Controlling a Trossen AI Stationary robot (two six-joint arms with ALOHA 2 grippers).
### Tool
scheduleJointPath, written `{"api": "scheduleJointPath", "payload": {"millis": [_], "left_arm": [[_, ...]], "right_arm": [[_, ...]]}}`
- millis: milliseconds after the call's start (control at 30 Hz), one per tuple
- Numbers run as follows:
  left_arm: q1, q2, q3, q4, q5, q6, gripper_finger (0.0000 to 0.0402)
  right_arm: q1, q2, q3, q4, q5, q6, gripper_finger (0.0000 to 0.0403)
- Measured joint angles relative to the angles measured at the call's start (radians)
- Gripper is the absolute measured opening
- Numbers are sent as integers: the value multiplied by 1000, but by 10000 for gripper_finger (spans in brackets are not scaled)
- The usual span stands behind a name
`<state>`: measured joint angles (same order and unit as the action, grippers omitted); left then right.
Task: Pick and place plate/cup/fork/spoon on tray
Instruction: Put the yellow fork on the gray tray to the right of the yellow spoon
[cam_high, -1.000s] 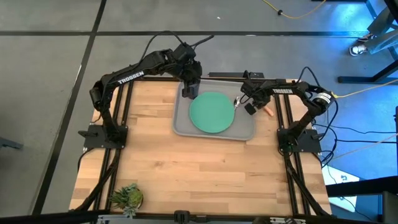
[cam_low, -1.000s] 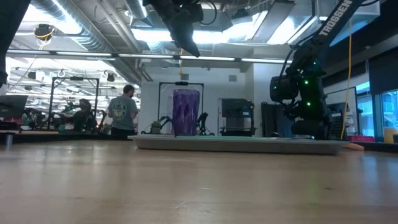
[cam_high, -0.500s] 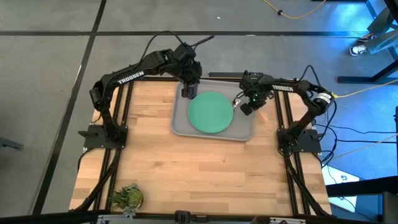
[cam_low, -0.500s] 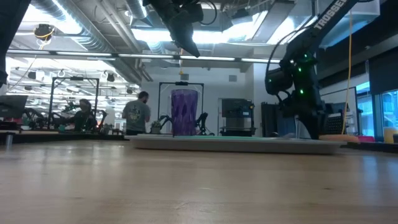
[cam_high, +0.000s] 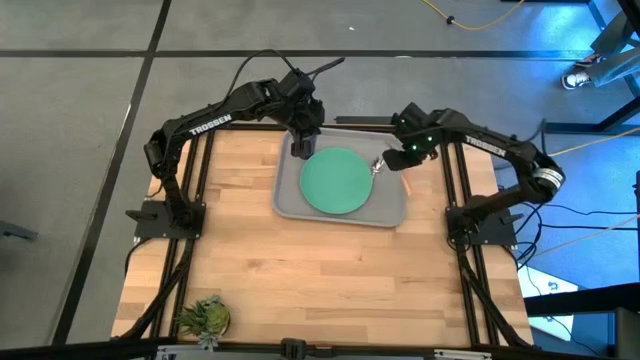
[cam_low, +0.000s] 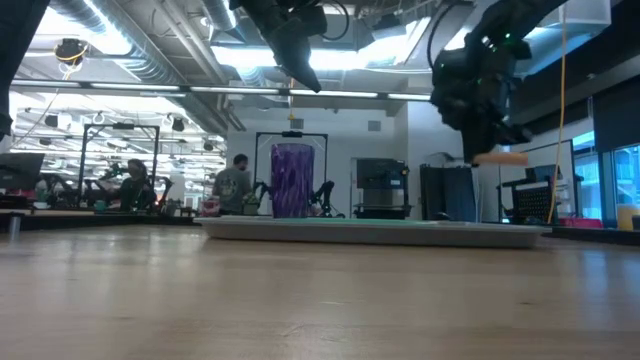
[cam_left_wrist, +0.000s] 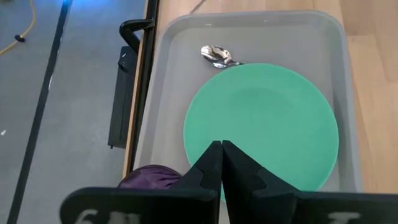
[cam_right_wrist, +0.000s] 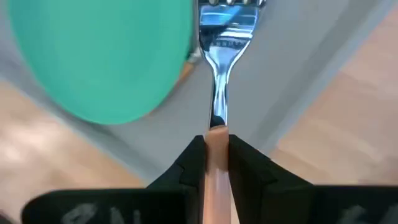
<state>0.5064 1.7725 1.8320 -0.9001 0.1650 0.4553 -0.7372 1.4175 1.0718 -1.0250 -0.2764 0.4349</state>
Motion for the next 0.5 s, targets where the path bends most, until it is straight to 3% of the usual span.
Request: {"api": "scheduleJointPath", "payload": {"millis": [233,500], "left_arm": [[0,0,0,-8,0,26,0],[-1,0,0,-40,0,53,0]], "right_arm": [[44,-70,0,134,-167,151,53],[123,-119,-18,288,-200,297,53]]}}
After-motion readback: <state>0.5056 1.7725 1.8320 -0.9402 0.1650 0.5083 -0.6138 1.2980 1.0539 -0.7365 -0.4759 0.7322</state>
